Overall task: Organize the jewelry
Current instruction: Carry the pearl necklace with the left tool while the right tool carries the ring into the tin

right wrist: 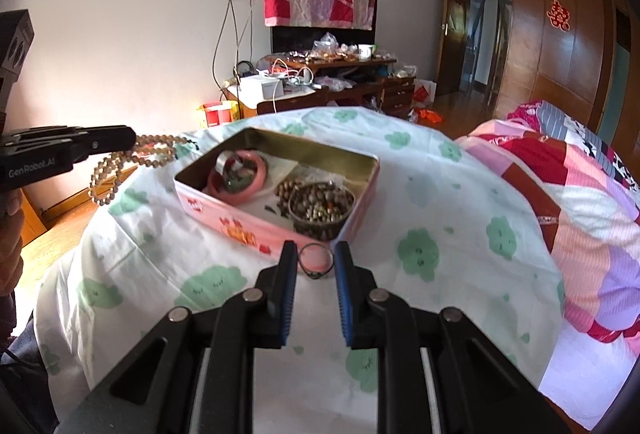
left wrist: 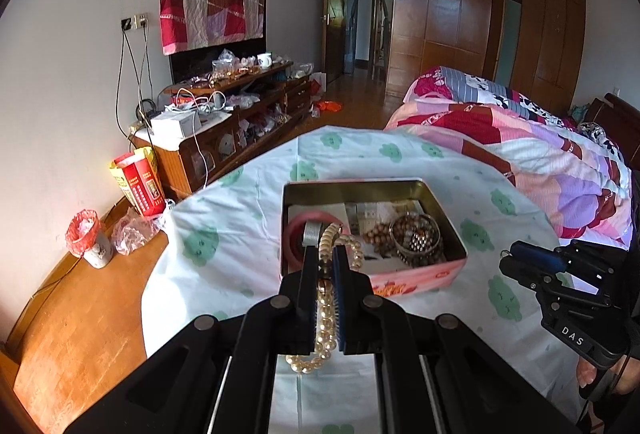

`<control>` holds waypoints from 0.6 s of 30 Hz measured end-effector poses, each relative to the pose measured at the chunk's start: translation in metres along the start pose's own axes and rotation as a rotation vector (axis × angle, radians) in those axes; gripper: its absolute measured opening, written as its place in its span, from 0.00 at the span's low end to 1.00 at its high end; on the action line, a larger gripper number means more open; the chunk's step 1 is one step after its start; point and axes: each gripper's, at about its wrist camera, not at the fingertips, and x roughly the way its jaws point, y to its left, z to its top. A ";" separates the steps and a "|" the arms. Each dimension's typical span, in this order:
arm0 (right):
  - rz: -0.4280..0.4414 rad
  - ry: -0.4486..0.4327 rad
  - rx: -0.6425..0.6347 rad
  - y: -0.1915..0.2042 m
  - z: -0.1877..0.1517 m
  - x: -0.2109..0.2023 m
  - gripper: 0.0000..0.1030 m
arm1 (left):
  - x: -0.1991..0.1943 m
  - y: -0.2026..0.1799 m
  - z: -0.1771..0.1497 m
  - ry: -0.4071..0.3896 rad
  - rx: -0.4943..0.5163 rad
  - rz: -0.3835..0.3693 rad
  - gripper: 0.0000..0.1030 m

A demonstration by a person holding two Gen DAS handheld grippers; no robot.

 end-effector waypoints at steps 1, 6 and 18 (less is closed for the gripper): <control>0.001 -0.004 -0.006 0.001 0.003 0.000 0.20 | 0.000 0.000 0.003 -0.003 0.000 0.001 0.06; 0.005 -0.023 -0.024 0.004 0.018 -0.002 0.20 | 0.000 0.001 0.014 -0.019 0.005 0.008 0.06; 0.024 -0.053 -0.042 0.006 0.053 0.019 0.20 | 0.029 0.006 0.037 -0.022 0.021 0.048 0.06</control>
